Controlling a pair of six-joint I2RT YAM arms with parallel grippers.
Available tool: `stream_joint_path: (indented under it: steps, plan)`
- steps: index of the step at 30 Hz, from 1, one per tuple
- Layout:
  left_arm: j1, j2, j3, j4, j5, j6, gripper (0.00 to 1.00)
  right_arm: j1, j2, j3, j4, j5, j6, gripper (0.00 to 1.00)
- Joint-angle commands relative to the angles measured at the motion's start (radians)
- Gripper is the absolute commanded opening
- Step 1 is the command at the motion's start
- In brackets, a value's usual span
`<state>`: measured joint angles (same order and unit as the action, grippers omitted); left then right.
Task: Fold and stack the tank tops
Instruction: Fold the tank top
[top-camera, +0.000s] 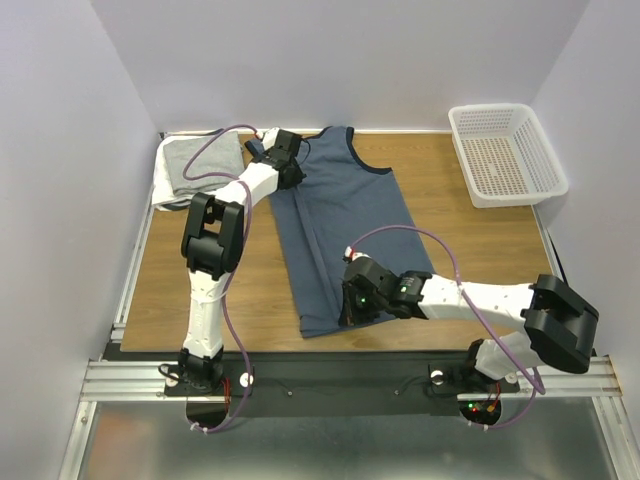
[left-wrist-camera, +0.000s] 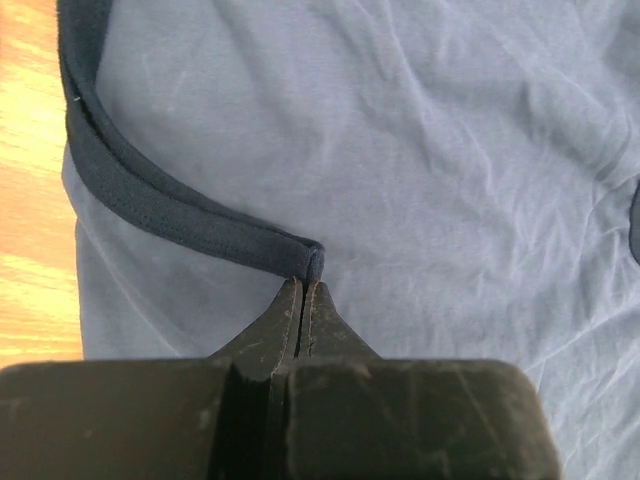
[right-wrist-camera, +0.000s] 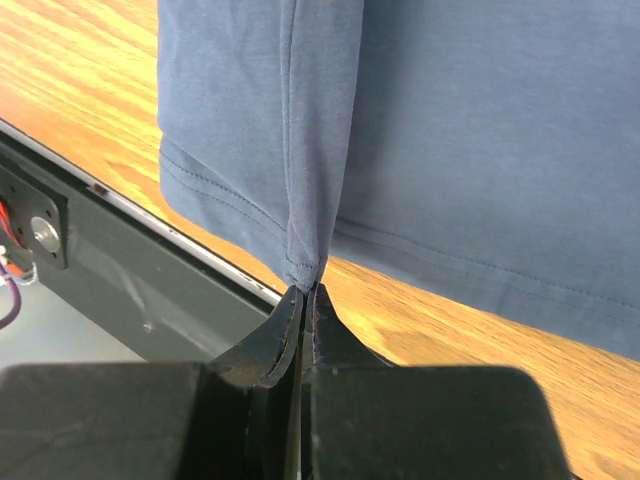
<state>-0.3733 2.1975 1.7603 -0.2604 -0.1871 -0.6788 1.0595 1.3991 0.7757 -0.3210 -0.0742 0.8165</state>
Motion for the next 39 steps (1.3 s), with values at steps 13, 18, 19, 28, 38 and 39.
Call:
stream_joint_path:
  steps: [13, 18, 19, 28, 38, 39]
  plan:
    - [-0.03, 0.033, 0.074, 0.016, -0.008, 0.007, 0.0, -0.009, -0.092, -0.085, 0.028, 0.062, 0.059, 0.0]
    - [-0.041, 0.039, 0.091, 0.02, -0.003, 0.005, 0.0, -0.01, -0.112, -0.107, 0.028, 0.068, 0.072, 0.0]
    - [-0.042, 0.044, 0.093, 0.023, 0.0, 0.007, 0.0, -0.012, -0.115, -0.11, 0.028, 0.068, 0.073, 0.01]
    - [-0.049, 0.027, 0.051, 0.078, 0.051, 0.041, 0.32, -0.016, -0.173, -0.15, 0.019, 0.125, 0.108, 0.19]
    - [-0.001, -0.186, -0.013, 0.069, 0.025, 0.07, 0.45, 0.003, -0.189, 0.039, -0.168, 0.28, 0.033, 0.48]
    - [0.016, -0.215, -0.043, 0.067, -0.026, 0.05, 0.43, 0.016, -0.163, 0.103, -0.18, 0.295, 0.015, 0.38]
